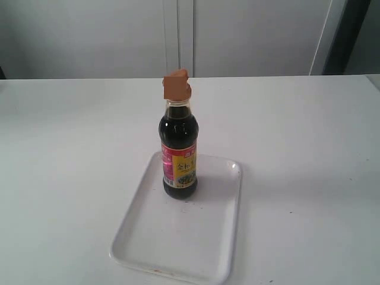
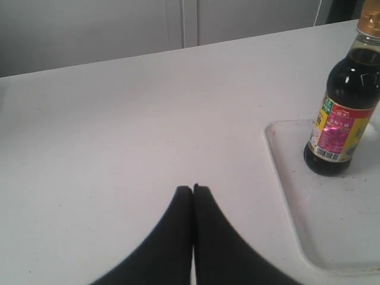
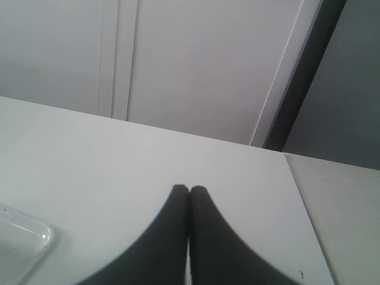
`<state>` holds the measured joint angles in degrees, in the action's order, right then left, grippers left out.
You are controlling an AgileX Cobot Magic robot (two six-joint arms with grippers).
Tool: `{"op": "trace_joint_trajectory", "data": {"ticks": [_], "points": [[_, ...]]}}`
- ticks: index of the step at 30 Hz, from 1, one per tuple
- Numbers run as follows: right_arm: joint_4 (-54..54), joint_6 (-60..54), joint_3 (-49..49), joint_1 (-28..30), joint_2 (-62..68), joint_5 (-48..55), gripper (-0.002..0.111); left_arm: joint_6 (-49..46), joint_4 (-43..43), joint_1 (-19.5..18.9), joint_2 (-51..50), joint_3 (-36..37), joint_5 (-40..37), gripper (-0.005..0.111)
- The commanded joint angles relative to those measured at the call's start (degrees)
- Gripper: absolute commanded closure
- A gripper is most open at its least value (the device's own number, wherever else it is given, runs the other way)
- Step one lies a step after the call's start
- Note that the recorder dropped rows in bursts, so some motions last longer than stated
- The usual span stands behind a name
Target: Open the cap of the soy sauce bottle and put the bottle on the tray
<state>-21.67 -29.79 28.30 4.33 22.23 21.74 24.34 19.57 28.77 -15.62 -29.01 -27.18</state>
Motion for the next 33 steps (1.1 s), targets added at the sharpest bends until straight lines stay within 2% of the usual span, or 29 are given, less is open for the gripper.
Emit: {"op": "trace_joint_trajectory", "data": {"ticks": [1,8,13,17,20,26,33], "points": [[-0.2,0.3,-0.4,0.1,-0.3,-1.0,0.108,0.1,0.4,-0.1,0.4,0.3,0.0,0.107],[-0.2,0.3,-0.4,0.1,-0.3,-1.0,0.108,-0.7,-1.1,-0.1,0.4,0.3,0.6,0.107],[-0.2,0.3,-0.4,0.1,-0.3,-1.0,0.108,-12.9,-7.4,-0.1,0.9,0.3,1.9,0.107],[-0.2,0.3,-0.4,0.1,-0.3,-1.0,0.108,-14.3,-7.5,-0.7,0.9,0.3,1.9,0.107],[-0.2,0.3,-0.4,0.1,-0.3,-1.0,0.108,-17.6,-9.5,-3.8,0.9,0.8,2.7,0.107],[-0.2,0.3,-0.4,0.1,-0.3,-1.0,0.108,-20.7,-15.0,-13.6,0.9,5.2,8.6,0.107],[-0.2,0.3,-0.4,0.1,-0.3,-1.0,0.108,-20.7,-17.3,-19.5,0.9,10.1,13.0,0.107]]}}
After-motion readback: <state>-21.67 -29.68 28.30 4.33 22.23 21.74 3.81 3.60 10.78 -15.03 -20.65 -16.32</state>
